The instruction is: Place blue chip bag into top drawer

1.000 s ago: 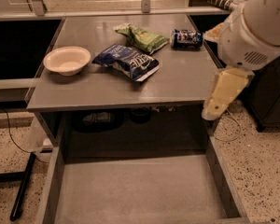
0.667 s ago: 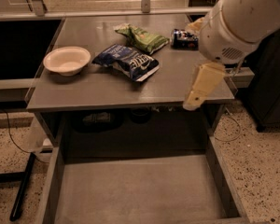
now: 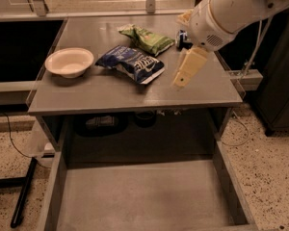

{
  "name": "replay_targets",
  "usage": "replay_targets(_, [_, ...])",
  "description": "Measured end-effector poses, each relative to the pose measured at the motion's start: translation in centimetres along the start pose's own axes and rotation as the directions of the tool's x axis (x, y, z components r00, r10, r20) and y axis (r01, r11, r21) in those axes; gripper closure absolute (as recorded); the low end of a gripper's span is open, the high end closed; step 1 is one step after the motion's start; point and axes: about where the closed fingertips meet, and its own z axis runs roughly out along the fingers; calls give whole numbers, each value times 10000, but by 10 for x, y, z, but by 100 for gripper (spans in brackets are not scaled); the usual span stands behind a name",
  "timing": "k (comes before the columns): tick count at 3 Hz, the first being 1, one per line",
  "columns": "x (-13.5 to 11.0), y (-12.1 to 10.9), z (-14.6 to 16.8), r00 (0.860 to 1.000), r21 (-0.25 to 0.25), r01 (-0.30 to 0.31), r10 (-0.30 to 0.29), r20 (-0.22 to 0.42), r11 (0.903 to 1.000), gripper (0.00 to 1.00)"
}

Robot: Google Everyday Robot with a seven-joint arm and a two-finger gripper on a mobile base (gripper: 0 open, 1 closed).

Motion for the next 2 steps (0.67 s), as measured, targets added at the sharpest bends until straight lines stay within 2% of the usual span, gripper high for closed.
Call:
replay_targets(1, [2, -6, 5, 9999, -18, -92, 92, 108, 10000, 0])
replay_targets(2, [-2, -6, 1, 9998, 405, 14, -21, 188, 9992, 0])
